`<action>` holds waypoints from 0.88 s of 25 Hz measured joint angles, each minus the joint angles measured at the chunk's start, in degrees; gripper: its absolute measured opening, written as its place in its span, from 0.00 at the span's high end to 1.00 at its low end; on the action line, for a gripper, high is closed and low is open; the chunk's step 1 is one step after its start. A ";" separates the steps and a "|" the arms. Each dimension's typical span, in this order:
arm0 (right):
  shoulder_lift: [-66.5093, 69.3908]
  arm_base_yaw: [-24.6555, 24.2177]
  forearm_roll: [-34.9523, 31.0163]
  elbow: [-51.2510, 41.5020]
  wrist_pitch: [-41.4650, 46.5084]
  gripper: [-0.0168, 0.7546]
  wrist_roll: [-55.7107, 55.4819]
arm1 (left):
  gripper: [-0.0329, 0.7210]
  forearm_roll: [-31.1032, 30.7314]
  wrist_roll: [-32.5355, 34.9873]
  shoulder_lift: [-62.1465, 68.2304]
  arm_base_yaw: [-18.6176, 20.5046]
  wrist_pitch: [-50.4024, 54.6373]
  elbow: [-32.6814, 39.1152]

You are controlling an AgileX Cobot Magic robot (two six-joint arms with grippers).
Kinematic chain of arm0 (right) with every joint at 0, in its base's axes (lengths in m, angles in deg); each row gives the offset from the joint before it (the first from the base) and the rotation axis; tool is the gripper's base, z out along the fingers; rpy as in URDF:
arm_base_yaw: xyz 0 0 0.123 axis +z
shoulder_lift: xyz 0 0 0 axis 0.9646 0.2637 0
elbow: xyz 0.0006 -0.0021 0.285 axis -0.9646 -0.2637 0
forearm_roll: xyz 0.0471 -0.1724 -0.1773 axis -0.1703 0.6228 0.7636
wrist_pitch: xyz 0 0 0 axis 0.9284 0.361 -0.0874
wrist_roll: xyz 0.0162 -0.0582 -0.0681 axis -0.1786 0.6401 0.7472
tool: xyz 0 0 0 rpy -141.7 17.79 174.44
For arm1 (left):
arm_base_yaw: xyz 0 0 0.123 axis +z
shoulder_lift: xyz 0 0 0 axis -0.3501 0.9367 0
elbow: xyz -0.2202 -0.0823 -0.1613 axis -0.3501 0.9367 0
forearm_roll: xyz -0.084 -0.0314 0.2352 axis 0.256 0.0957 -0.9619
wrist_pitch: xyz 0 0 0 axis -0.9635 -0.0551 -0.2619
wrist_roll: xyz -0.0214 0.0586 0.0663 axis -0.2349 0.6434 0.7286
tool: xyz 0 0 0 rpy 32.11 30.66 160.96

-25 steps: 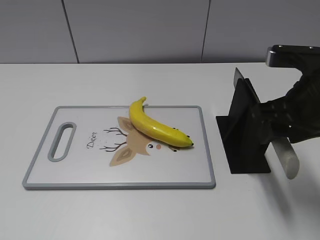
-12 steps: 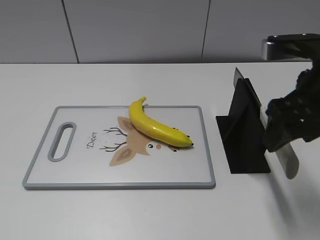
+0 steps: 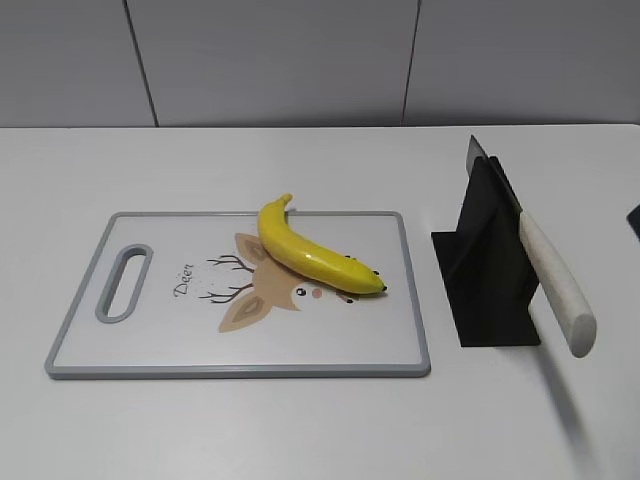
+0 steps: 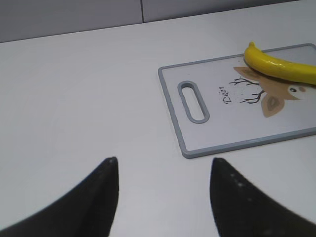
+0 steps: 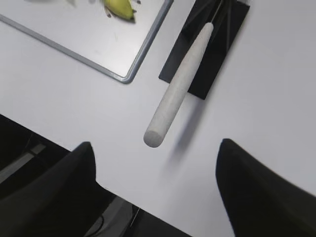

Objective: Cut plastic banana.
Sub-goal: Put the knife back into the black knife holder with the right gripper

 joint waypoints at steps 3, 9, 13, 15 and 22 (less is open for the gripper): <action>-4.01 0.00 0.41 -0.89 -0.02 0.22 1.12 | 0.20 0.00 0.00 0.00 2.67 0.00 0.00; -12.34 0.00 0.53 -9.16 -1.15 0.22 4.16 | 0.20 0.00 0.00 0.00 13.90 0.00 0.00; -19.57 0.00 0.93 -16.08 -3.60 0.22 4.77 | 0.20 0.00 0.00 0.00 19.49 0.00 0.00; -23.14 0.00 1.10 -19.77 -4.74 0.22 4.81 | 0.20 0.00 0.00 0.00 20.95 0.00 0.00; -35.24 0.00 1.68 -27.43 -5.77 0.22 4.84 | 0.20 0.00 0.00 0.00 21.32 0.00 0.00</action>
